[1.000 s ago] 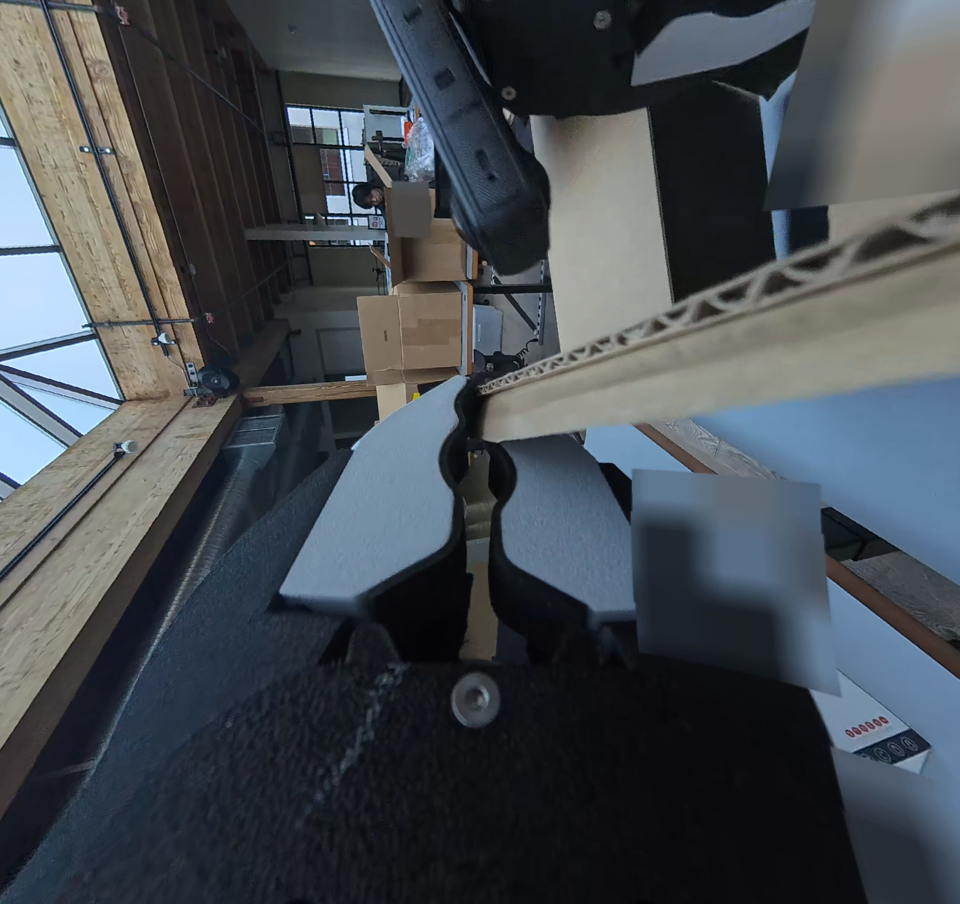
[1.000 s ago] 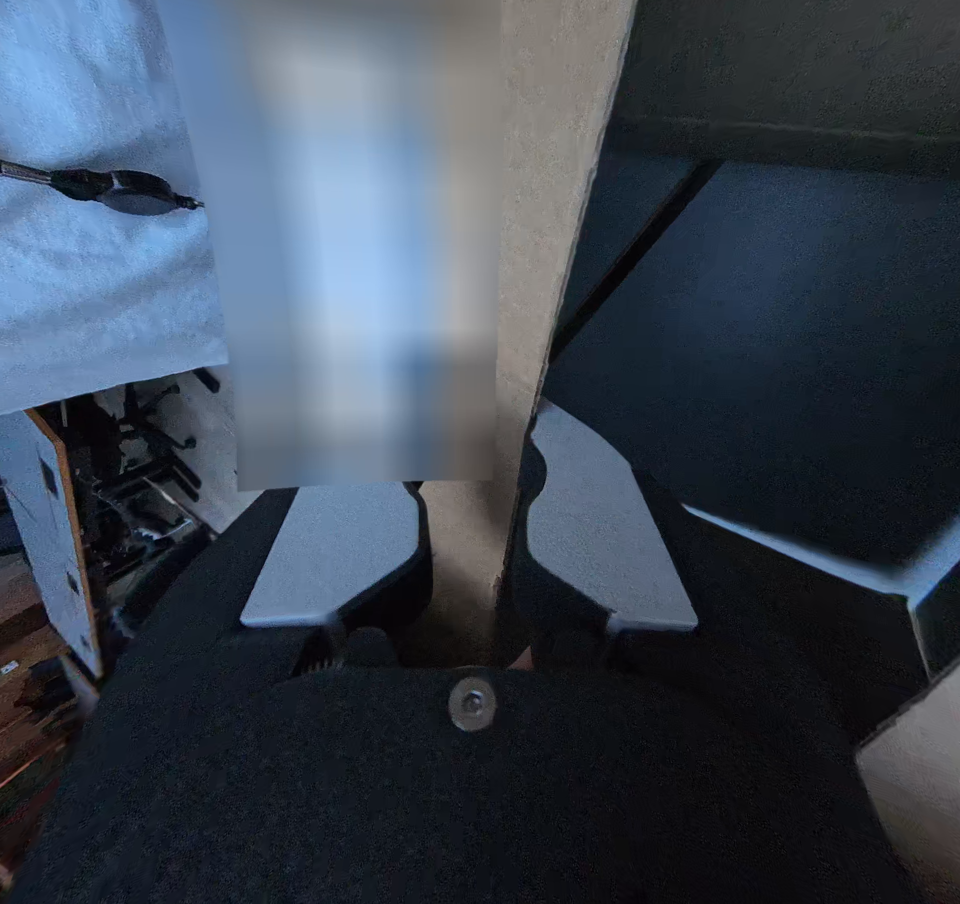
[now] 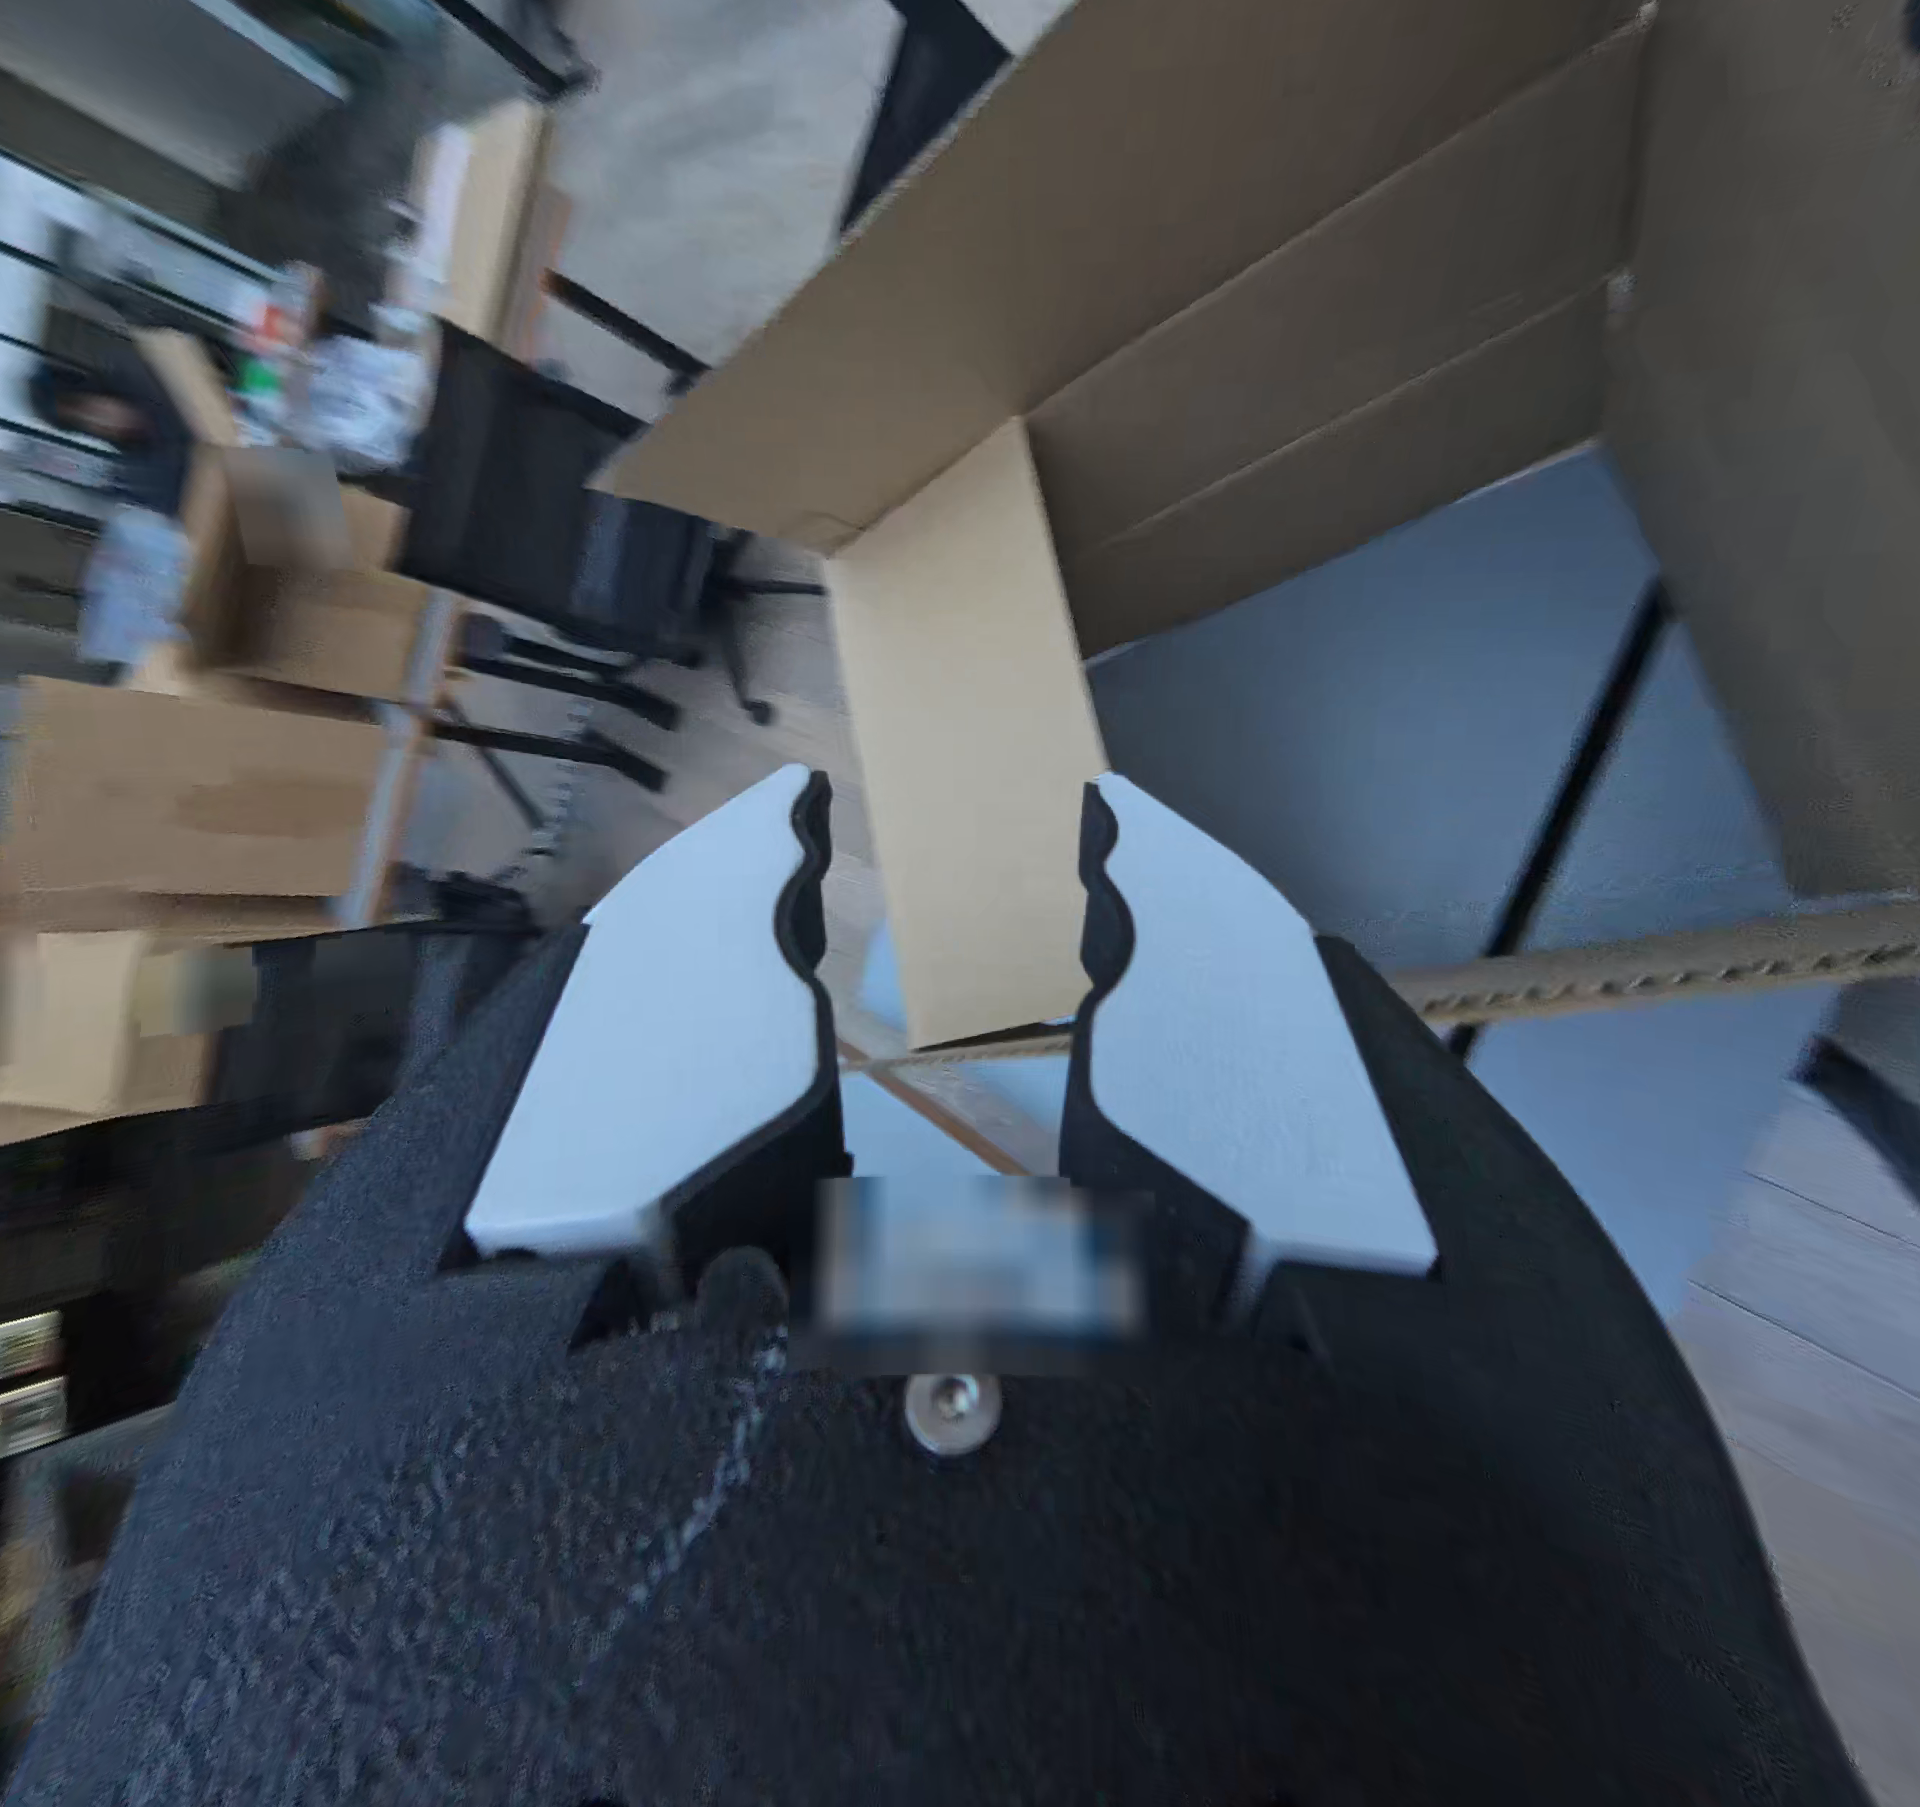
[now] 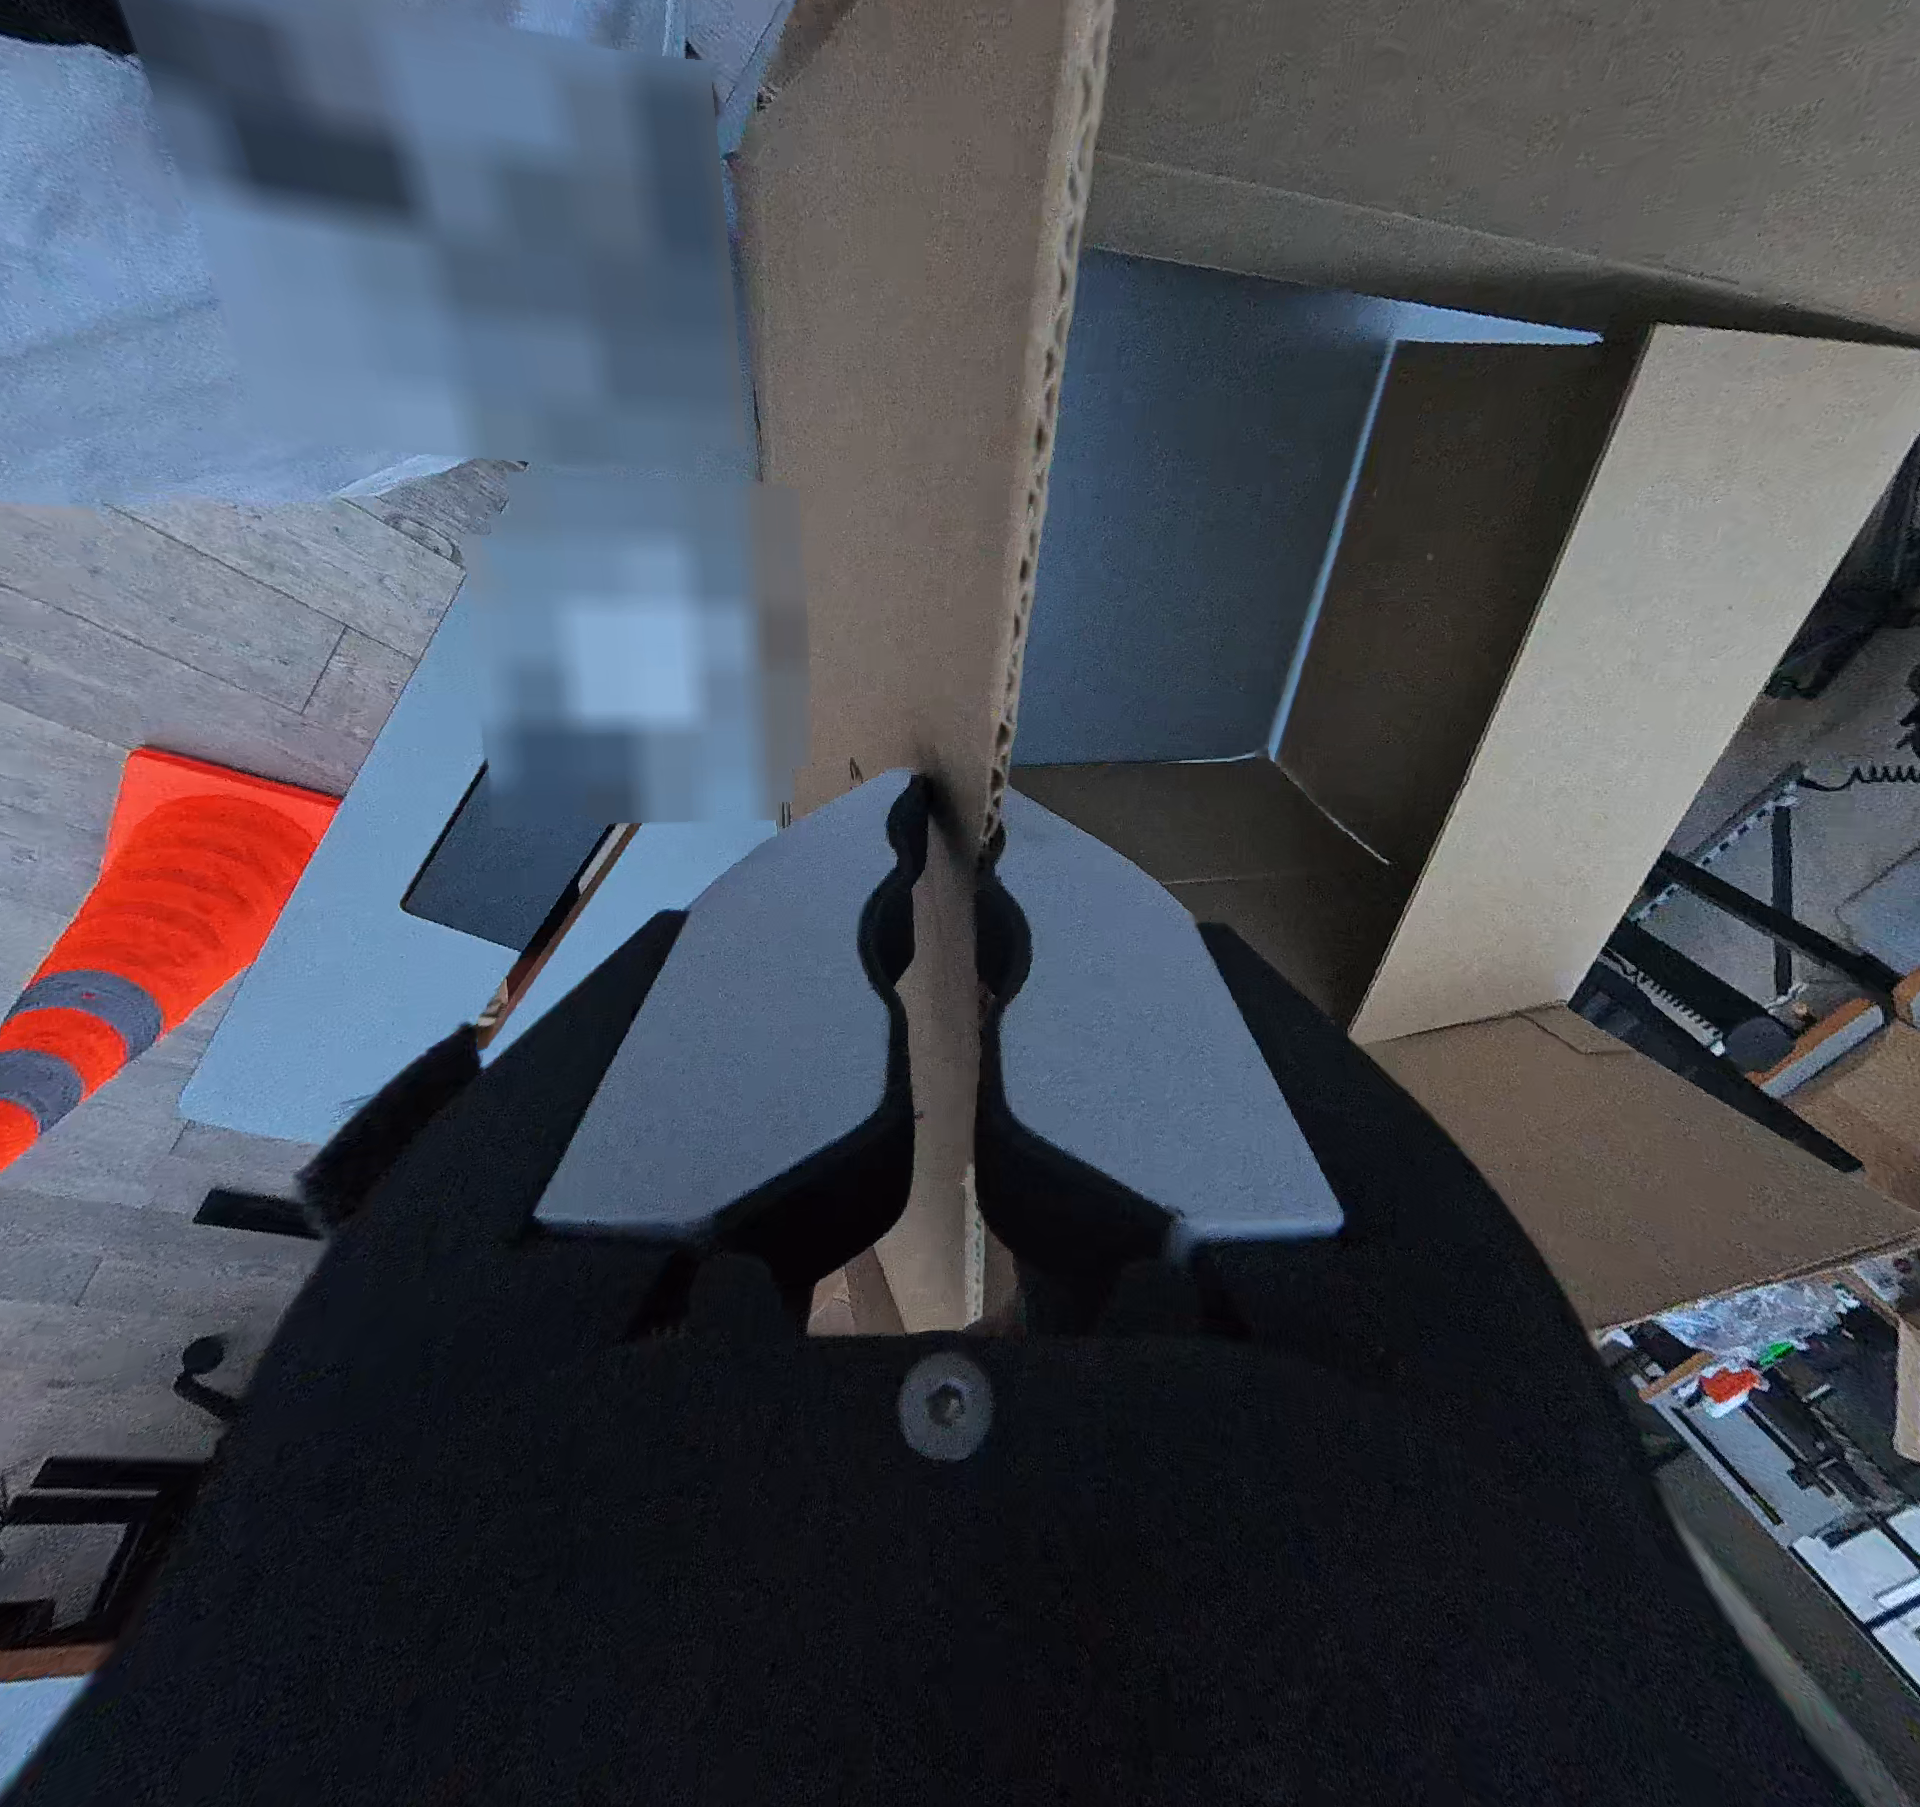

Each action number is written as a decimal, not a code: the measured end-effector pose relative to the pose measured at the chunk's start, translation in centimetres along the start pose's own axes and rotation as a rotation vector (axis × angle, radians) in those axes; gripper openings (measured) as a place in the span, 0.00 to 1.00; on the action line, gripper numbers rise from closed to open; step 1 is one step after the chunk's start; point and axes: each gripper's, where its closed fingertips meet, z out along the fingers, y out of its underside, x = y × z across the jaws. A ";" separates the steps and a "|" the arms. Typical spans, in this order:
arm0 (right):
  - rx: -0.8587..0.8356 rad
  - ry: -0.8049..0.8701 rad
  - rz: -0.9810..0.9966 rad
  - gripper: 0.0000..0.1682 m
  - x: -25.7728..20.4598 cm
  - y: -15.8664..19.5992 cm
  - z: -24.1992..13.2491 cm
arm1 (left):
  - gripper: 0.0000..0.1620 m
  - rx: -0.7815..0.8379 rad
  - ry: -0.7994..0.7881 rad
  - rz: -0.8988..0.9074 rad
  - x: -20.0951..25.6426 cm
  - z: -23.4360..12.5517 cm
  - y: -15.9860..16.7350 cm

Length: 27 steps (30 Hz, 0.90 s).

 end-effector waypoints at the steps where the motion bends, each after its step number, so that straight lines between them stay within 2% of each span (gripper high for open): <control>1: -0.001 0.024 0.008 0.04 0.0 -0.1 0.0 | 0.33 -0.063 0.123 -0.046 1.0 2.6 -0.7; 3: -0.002 0.058 0.022 0.04 0.0 -0.3 -0.1 | 0.44 -0.289 0.292 -0.040 4.0 9.3 0.8; 5: -0.003 0.087 0.036 0.04 -0.1 -0.6 -0.2 | 0.58 -0.618 0.219 0.183 4.3 15.8 6.3; 6: 0.003 0.103 0.046 0.04 -0.1 -0.8 -0.2 | 0.59 -0.714 0.121 0.334 3.3 18.5 8.4; 7: 0.012 0.121 0.057 0.04 -0.2 -1.0 -0.3 | 0.58 -0.765 0.084 0.431 3.1 20.5 9.8; 9: 0.027 0.143 0.075 0.05 -0.4 -1.2 -0.3 | 0.54 -0.759 0.165 0.337 5.6 23.6 10.9; 11: 0.032 0.154 0.089 0.05 -0.6 -1.0 -0.4 | 0.53 -0.737 0.160 0.288 6.3 25.7 11.0; 14: 0.034 0.168 0.104 0.05 -0.6 -0.6 -0.4 | 0.55 -0.780 0.081 0.397 5.6 27.6 12.1; 17: 0.026 0.173 0.110 0.05 -0.6 -0.4 -0.4 | 0.56 -0.896 0.094 0.476 5.9 28.3 14.1; 19: 0.029 0.184 0.105 0.05 -0.8 -0.6 -0.5 | 0.47 -0.918 0.066 0.535 5.1 29.1 14.4; 21: 0.051 0.205 0.100 0.04 -1.1 -1.0 -0.6 | 0.38 -0.972 0.108 0.509 5.2 29.4 15.2; 22: 0.056 0.218 0.097 0.04 -1.3 -1.2 -0.7 | 0.35 -1.001 0.102 0.563 4.5 29.3 15.3; 25: 0.041 0.257 0.125 0.02 -1.8 -0.5 -0.6 | 0.17 -0.998 0.039 0.731 1.0 28.2 14.5; 27: 0.029 0.281 0.176 0.01 -1.6 0.6 -0.7 | 0.12 -0.984 0.035 0.714 -1.4 27.1 14.2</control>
